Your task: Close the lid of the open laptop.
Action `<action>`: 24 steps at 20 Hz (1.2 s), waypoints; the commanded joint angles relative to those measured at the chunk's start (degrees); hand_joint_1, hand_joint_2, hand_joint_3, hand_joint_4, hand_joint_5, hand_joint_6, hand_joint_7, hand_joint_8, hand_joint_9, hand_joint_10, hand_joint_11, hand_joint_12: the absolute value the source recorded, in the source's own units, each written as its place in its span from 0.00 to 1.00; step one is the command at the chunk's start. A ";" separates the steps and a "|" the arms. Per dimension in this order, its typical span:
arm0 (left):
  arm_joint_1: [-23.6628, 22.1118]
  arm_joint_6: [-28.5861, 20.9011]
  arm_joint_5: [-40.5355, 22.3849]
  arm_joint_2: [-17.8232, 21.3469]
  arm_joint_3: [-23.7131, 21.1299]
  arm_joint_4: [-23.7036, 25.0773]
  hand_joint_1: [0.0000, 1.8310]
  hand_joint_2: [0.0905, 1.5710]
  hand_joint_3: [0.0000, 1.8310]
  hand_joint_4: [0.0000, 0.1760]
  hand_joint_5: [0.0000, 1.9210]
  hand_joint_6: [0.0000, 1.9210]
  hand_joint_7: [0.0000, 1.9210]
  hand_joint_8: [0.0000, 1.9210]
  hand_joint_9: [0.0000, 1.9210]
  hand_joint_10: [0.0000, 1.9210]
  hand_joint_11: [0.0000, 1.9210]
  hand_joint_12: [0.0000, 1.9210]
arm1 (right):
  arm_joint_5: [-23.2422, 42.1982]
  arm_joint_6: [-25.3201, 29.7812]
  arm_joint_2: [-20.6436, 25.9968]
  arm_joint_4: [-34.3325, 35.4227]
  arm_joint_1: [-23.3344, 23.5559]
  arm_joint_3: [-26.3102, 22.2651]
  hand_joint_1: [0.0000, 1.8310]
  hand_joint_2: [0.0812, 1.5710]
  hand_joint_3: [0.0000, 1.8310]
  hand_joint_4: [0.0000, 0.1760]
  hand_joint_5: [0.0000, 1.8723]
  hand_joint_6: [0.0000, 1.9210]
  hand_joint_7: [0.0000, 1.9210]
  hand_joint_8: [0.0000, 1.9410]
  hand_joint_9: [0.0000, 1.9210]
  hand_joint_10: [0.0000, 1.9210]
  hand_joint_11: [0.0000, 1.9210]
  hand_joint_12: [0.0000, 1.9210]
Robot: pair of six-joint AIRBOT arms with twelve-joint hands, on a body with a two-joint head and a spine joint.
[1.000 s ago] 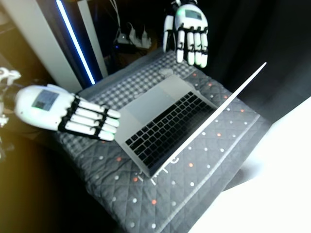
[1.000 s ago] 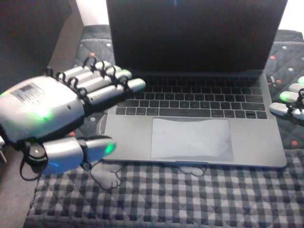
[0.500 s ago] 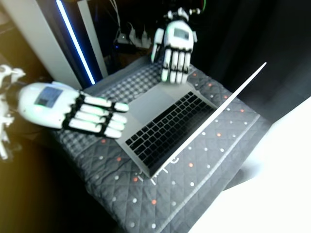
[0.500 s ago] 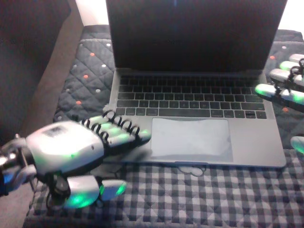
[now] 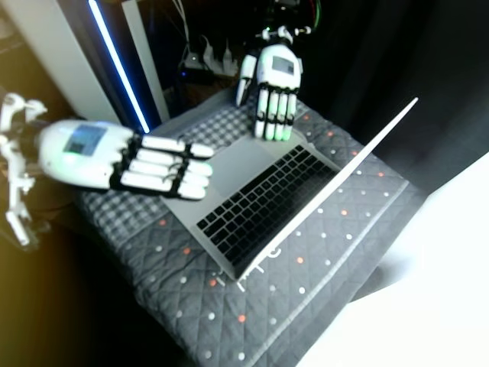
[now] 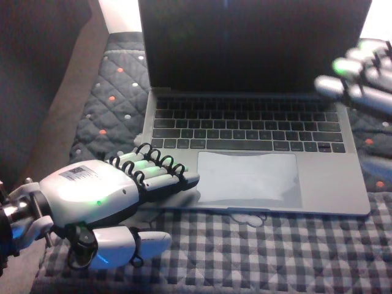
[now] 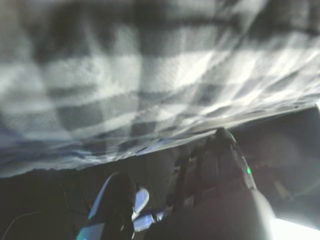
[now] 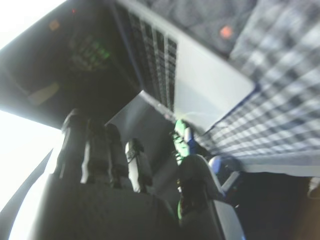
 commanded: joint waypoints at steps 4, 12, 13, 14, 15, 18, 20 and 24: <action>0.40 -0.79 -3.69 -0.33 -0.06 -0.07 0.04 0.94 0.00 0.00 0.04 0.00 0.04 0.00 0.03 0.01 0.00 0.17 | 5.86 -0.06 -2.29 -1.35 6.81 2.32 0.13 0.87 0.00 0.60 0.00 0.00 0.00 0.00 0.02 0.02 0.00 0.65; 0.41 -0.95 -3.58 -0.77 0.45 -0.01 0.12 0.92 0.00 0.14 0.05 0.00 0.05 0.00 0.03 0.01 0.00 0.14 | -4.49 -0.98 -7.31 -2.51 21.47 8.29 0.15 0.88 0.00 0.68 0.00 0.00 0.00 0.00 0.00 0.00 0.00 0.02; 0.41 -1.21 -3.61 -0.95 0.65 -0.01 0.12 0.92 0.00 0.14 0.05 0.00 0.05 0.00 0.03 0.01 0.00 0.14 | -4.86 -0.96 -7.70 -2.52 22.59 8.80 0.15 0.88 0.00 0.68 0.00 0.00 0.00 0.00 0.00 0.00 0.00 0.02; 0.40 -1.65 -3.64 -1.30 0.99 0.05 0.12 0.92 0.00 0.13 0.06 0.01 0.06 0.01 0.04 0.01 0.00 0.15 | -5.45 -1.10 -8.14 -2.48 24.42 9.52 0.12 0.86 0.00 0.66 0.00 0.00 0.00 0.00 0.00 0.00 0.00 0.00; 0.41 -1.69 -3.64 -1.47 1.11 0.10 0.14 0.91 0.00 0.02 0.07 0.01 0.06 0.00 0.05 0.01 0.00 0.17 | -6.23 -1.26 -8.31 -2.47 25.74 10.02 0.10 0.85 0.00 0.66 0.00 0.00 0.00 0.00 0.00 0.00 0.00 0.00; 0.42 -1.86 -3.56 -1.95 1.37 0.61 0.12 0.91 0.00 0.01 0.07 0.00 0.06 0.00 0.05 0.01 0.00 0.18 | -15.41 -11.87 -9.43 0.37 34.18 10.33 0.12 0.87 0.00 0.45 0.00 0.00 0.00 0.00 0.00 0.00 0.00 0.00; 0.40 -2.91 -3.41 -2.60 1.81 1.25 0.09 0.92 0.00 0.10 0.05 0.00 0.05 0.00 0.04 0.00 0.00 0.14 | -20.37 -15.63 -10.06 0.88 38.52 10.77 0.11 0.87 0.00 0.45 0.00 0.00 0.00 0.00 0.00 0.00 0.00 0.00; 0.43 -3.51 -3.37 -3.50 2.13 1.58 0.08 0.92 0.00 0.00 0.06 0.00 0.06 0.00 0.05 0.01 0.00 0.22 | -24.69 -15.75 -12.25 6.58 39.43 15.45 0.20 0.90 0.00 0.05 0.00 0.00 0.00 0.00 0.00 0.00 0.00 0.00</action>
